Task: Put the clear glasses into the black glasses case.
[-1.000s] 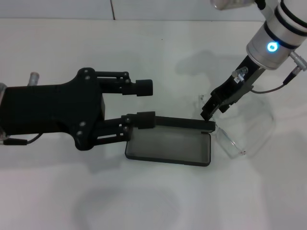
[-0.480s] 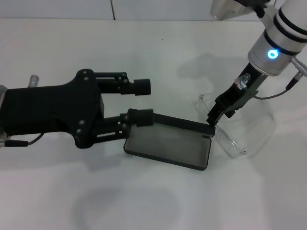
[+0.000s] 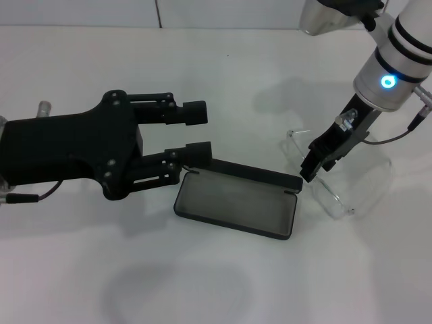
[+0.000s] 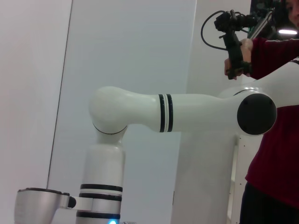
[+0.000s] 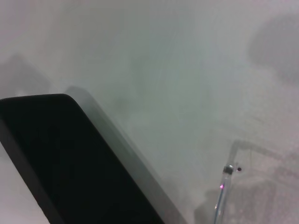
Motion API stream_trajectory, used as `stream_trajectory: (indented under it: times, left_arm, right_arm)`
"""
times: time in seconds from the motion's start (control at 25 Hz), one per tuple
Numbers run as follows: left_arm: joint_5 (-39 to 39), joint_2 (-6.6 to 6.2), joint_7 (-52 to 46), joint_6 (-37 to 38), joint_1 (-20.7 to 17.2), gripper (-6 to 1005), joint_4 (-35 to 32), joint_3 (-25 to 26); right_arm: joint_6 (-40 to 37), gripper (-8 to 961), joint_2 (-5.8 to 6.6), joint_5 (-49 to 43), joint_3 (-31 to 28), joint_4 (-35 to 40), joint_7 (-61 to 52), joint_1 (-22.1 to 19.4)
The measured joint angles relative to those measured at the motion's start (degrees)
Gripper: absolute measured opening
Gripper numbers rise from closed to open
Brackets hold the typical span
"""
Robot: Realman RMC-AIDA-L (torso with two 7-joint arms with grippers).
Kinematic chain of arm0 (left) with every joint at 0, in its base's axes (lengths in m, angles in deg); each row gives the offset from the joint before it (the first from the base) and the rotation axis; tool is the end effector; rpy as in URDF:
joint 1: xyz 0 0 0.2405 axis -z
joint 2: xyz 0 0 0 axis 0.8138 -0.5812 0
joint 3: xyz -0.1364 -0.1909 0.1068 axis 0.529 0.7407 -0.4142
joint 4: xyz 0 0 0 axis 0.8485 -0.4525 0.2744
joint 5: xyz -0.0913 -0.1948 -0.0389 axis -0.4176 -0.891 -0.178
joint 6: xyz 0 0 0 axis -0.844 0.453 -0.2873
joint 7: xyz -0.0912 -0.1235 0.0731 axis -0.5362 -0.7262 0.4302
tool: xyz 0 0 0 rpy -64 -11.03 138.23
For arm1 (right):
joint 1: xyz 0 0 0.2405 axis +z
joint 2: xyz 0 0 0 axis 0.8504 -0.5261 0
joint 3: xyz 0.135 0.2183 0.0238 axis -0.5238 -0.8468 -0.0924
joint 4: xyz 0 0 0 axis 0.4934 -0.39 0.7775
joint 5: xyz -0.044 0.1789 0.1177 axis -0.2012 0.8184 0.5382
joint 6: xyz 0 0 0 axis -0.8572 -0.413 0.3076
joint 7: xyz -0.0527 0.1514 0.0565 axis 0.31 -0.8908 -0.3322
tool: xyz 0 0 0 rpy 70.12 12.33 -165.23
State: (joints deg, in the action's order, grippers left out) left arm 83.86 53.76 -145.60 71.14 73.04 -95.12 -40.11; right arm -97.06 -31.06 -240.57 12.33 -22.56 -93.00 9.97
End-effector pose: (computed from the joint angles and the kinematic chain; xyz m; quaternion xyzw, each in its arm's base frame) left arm -0.1793 0.2835 0.0303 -0.9147 -0.0728 -0.3972 0.0162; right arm 0.1508 0.4248 -0.0657 -0.8699 0.4331 -0.2172 0.0922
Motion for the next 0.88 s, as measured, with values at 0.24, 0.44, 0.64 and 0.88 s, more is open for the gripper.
stream_trajectory:
  times: [0.24,0.44,0.64,0.88]
  left_arm:
    - [0.0,-0.12,0.0,0.0,0.0,502,1.3,0.0]
    - [0.1,-0.02,0.0,-0.1,0.3,502,1.5,0.4]
    - [0.2,-0.01,0.0,-0.1,0.3,503,1.9,0.4]
    - [0.2,-0.15,0.0,-0.1,0.0,503,2.1,0.4]
  right_arm:
    - [0.5,467,0.14,-0.1,0.9,0.1,0.0,-0.8]
    - [0.7,379,0.14,-0.1,1.9,0.2,0.0,-1.0]
    - [1.7,278,0.12,-0.1,3.1,0.4,0.2,-1.5]
    - [1.5,204,0.19,0.2,3.9,5.3,0.6,-4.0]
